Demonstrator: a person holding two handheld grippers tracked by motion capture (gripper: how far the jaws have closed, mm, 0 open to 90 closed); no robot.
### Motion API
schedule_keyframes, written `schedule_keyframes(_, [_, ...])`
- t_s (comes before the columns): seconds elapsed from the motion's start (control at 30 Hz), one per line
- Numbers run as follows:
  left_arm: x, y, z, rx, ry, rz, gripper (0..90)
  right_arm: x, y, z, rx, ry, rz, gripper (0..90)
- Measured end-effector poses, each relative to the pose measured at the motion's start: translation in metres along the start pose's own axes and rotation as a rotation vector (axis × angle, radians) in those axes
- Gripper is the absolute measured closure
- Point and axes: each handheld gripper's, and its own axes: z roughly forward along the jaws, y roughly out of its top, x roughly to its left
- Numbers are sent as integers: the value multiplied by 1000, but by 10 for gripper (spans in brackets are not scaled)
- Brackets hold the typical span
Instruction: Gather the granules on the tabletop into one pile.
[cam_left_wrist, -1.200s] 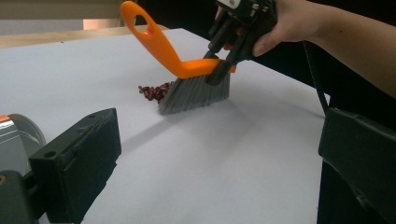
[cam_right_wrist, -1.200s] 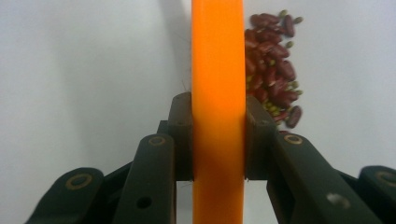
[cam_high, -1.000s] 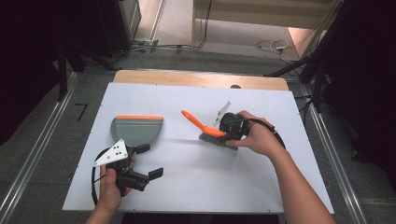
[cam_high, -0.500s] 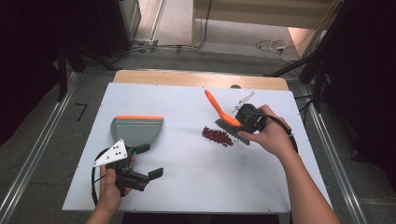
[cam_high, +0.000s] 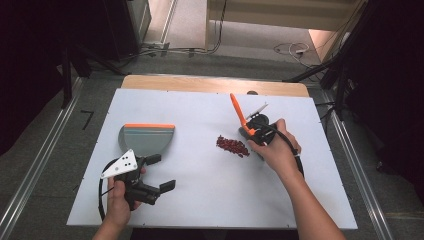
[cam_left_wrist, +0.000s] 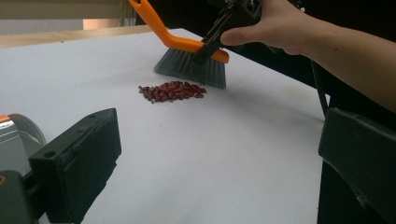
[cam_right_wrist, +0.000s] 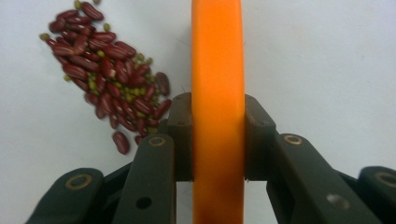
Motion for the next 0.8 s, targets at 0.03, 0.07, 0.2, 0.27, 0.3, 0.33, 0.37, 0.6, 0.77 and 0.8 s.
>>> schedule_keyframes(0.03, [0, 0, 0, -1, 1, 1, 5, 3, 2, 0, 0, -2, -3, 687])
schedule_keyframes(0.07, [0, 0, -1, -1, 0, 2, 5, 5, 3, 0, -2, 0, -6, 687])
schedule_keyframes(0.2, [0, 0, -1, -5, 2, 0, 4, 11, 7, -1, -12, 33, -10, 686])
schedule_keyframes(0.27, [1, 1, -2, -3, 3, 0, 4, 14, 9, -2, -11, 32, -20, 686])
schedule_keyframes(0.3, [1, 1, -2, -5, 3, -2, 4, 14, 9, -3, -12, 30, -21, 686])
schedule_keyframes(0.33, [1, 0, -2, -6, 2, -1, 5, 14, 10, -5, -21, 32, -17, 686])
schedule_keyframes(0.37, [1, 1, -2, -6, 2, -1, 5, 12, 10, -6, -28, 37, -9, 686])
schedule_keyframes(0.6, [2, 0, -2, -4, 6, 1, 4, 0, 1, -21, -74, 47, 4, 686])
schedule_keyframes(0.77, [1, 0, -1, 3, 8, 4, 4, -11, -12, -34, -132, 81, 29, 686])
schedule_keyframes(0.8, [1, 0, -1, 3, 8, 4, 5, -13, -15, -36, -141, 88, 34, 686])
